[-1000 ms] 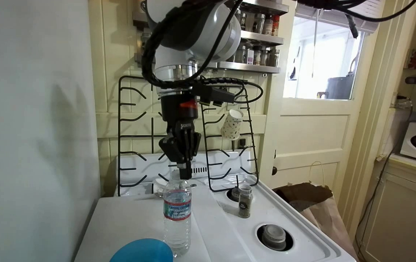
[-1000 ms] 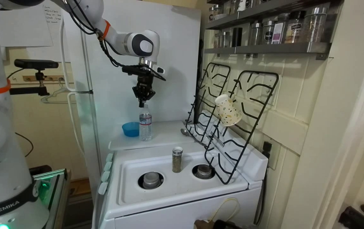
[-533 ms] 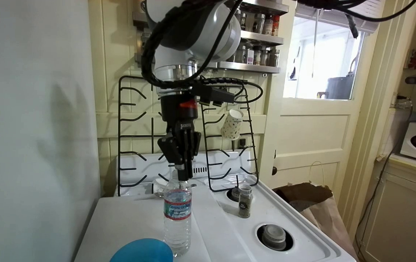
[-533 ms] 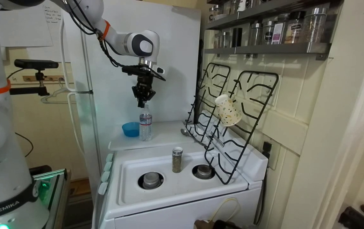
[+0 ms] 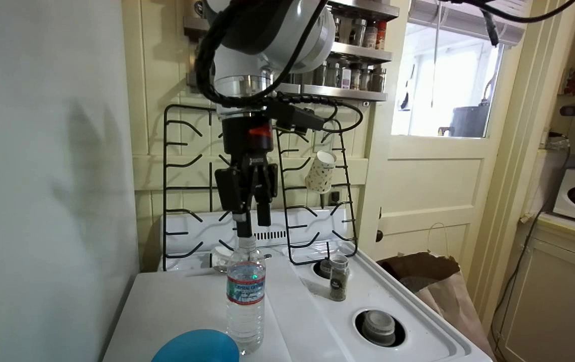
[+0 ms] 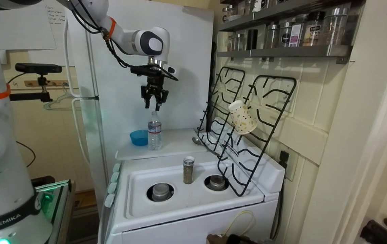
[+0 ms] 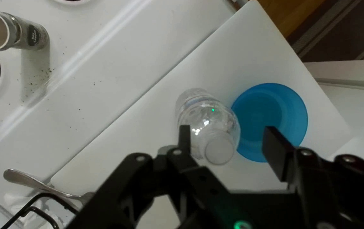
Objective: Place the plastic bottle in the blue bowl
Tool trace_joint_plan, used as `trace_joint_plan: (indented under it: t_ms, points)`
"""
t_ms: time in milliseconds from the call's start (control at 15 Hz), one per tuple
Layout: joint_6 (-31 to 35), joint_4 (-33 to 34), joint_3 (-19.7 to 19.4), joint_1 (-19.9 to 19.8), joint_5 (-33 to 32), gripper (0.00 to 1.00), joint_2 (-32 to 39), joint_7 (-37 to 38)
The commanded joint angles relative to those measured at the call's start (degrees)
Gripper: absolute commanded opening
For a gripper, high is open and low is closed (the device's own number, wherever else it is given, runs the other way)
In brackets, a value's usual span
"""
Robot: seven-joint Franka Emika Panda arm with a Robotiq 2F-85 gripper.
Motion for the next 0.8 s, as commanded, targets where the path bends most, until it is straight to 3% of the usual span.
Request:
trace_joint_plan:
  t_ms: [0, 133, 733]
  points:
    - [0.12, 0.36, -0.07, 0.16, -1.04, 0.93, -0.55, -0.33]
    - [-0.12, 0.78, -0.01, 0.21, -0.95, 1.0, 0.06, -0.77]
    - [0.34, 0.76, -0.04, 0.14, -0.1, 1.0, 1.22, -0.49]
